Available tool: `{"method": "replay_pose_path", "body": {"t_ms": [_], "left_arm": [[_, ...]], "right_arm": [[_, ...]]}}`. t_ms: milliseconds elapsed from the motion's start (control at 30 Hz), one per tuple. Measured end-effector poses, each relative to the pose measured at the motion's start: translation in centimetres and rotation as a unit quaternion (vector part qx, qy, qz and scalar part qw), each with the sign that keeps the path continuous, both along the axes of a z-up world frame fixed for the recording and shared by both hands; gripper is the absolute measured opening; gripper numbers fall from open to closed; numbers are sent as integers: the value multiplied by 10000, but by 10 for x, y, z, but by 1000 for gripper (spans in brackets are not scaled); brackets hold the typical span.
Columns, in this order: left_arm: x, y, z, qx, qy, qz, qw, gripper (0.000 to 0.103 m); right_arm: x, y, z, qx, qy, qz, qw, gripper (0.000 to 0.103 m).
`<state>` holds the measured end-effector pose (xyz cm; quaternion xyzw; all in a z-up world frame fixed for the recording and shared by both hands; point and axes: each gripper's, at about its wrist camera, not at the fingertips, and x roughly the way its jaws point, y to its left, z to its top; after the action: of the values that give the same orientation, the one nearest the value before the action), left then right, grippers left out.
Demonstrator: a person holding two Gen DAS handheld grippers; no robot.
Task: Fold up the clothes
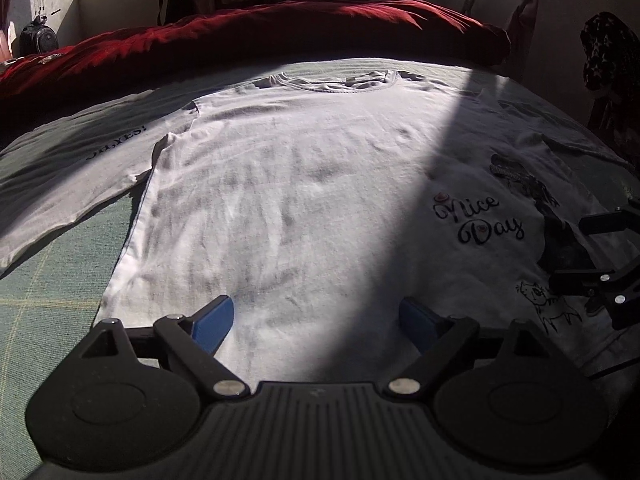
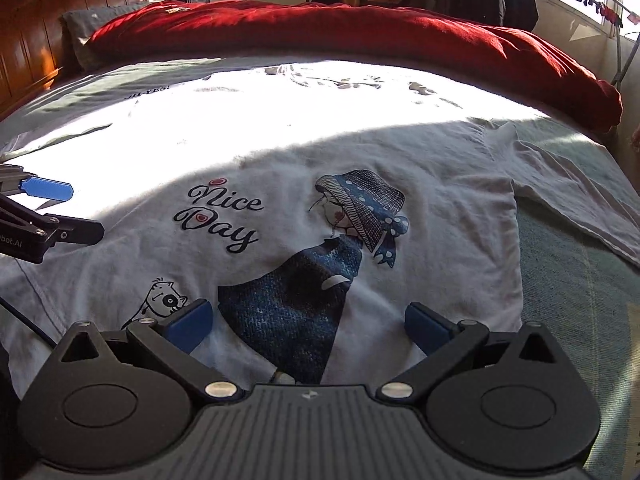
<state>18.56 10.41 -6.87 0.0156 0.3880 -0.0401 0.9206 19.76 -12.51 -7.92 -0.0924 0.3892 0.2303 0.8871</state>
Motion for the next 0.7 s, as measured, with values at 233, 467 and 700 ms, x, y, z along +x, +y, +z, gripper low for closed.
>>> {"method": "replay_pose_path", "body": {"t_ms": [233,467,700], "left_arm": [[-77,-14,-1,239,-374,15,9990,90],[-148,-35,24,360,-513,-388,9973,90],[-100,-62,43,-225,-926,-639,9934,90]], "right_arm": [[-58,-21,-1,252,-463,-176,9985,103],[-161,-53,20,792,-538,-383,9947,103],[-199,-68,31,928,-602,-323,9933,103]]}}
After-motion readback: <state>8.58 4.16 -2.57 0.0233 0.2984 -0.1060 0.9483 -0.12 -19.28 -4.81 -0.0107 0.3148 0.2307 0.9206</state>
